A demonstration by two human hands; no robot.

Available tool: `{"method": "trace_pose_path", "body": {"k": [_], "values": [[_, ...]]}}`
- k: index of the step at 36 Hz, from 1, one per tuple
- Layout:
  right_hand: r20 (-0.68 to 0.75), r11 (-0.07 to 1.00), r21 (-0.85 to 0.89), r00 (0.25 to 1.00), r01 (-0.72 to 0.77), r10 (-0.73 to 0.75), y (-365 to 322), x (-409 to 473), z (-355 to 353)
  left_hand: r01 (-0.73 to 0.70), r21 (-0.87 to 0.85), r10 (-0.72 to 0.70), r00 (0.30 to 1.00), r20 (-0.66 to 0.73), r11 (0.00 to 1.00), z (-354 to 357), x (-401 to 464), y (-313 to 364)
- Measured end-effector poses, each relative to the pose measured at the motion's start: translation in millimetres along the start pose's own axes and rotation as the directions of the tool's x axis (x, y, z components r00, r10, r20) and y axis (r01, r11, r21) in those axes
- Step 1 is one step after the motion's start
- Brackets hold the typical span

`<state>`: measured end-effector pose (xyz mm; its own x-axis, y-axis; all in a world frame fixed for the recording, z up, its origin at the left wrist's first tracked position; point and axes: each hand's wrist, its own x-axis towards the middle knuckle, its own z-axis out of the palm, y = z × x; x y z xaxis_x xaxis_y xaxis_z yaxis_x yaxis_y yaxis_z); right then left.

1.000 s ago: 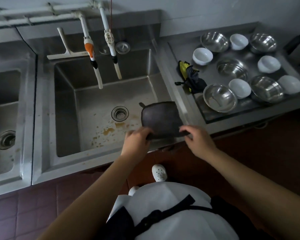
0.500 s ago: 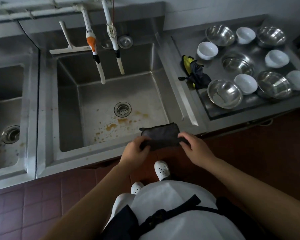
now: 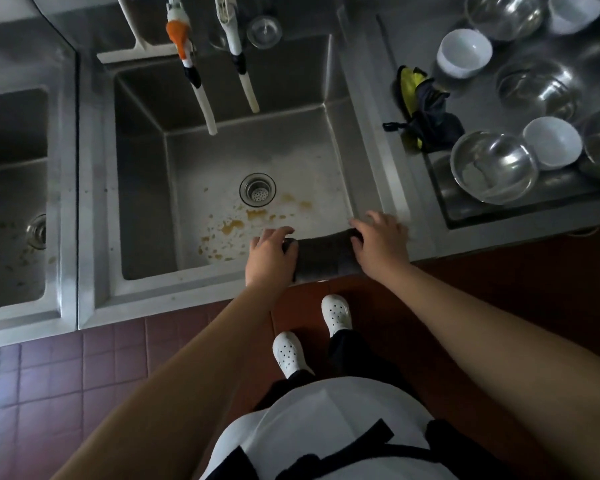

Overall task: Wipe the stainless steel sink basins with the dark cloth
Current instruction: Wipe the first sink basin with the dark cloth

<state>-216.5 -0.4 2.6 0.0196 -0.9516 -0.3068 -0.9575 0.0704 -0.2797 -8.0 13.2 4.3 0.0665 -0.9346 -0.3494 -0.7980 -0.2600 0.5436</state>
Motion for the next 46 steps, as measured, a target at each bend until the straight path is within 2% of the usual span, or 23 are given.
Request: {"method": "trace_pose_path", "body": {"k": [3,5,7,10,11,16,23,27,30,33,37,41,46], "values": [[-0.134,0.993,0.094,0.990,0.067,-0.054,-6.3,-9.1,0.1,-0.115,0.160,0.129,0.988,-0.083,0.980,5.0,-13.3,4.5],[-0.203,0.982,0.106,0.970,0.157,-0.133,-8.7,-20.0,0.8,-0.220,0.215,0.238,0.969,-0.060,0.951,12.2,-22.8,9.5],[-0.113,0.978,0.047,0.973,0.205,-0.199,-5.3,-31.0,7.4,-0.294,0.247,0.293,0.955,0.040,0.923,25.1,-29.8,11.0],[0.212,0.971,-0.111,0.960,0.212,-0.185,14.5,-42.1,24.1,-0.313,0.363,0.252,0.945,0.207,0.878,45.3,-35.2,-3.1],[0.264,0.965,-0.141,0.948,0.221,-0.178,22.4,-43.3,28.6,-0.326,0.417,0.247,0.940,0.233,0.848,49.9,-35.8,-10.3],[0.260,0.945,-0.208,0.946,0.253,-0.196,32.7,-39.2,40.0,-0.364,0.486,0.291,0.931,0.222,0.794,60.6,-34.8,-26.6],[0.245,0.938,-0.262,0.956,0.225,-0.161,22.0,-43.5,35.0,-0.349,0.478,0.255,0.933,0.252,0.806,55.3,-35.4,-19.7],[0.172,0.936,-0.279,0.971,0.212,-0.168,9.6,-50.8,26.0,-0.363,0.423,0.277,0.927,0.253,0.830,38.6,-41.5,-26.1],[0.156,0.932,-0.224,0.955,0.284,-0.254,-3.0,-53.4,23.1,-0.287,0.332,0.247,0.956,0.158,0.898,17.7,-57.9,-44.2],[0.181,0.914,-0.199,0.930,0.354,-0.321,-16.2,-50.4,28.3,-0.172,0.280,0.155,0.985,0.081,0.944,-6.4,-79.7,-77.1],[0.223,0.921,-0.243,0.942,0.304,-0.252,-29.9,-40.1,41.7,0.069,0.222,-0.065,0.998,-0.024,0.973,-37.2,-114.5,-130.2],[0.177,0.931,-0.290,0.968,0.221,-0.175,-39.5,-43.5,57.5,0.335,0.158,-0.318,0.940,-0.125,0.929,-60.7,-148.6,-179.0],[0.166,0.920,-0.322,0.970,0.225,-0.179,-68.3,-51.4,73.0,0.471,0.095,-0.451,0.875,-0.176,0.877,-83.8,-170.4,-226.9]]}}
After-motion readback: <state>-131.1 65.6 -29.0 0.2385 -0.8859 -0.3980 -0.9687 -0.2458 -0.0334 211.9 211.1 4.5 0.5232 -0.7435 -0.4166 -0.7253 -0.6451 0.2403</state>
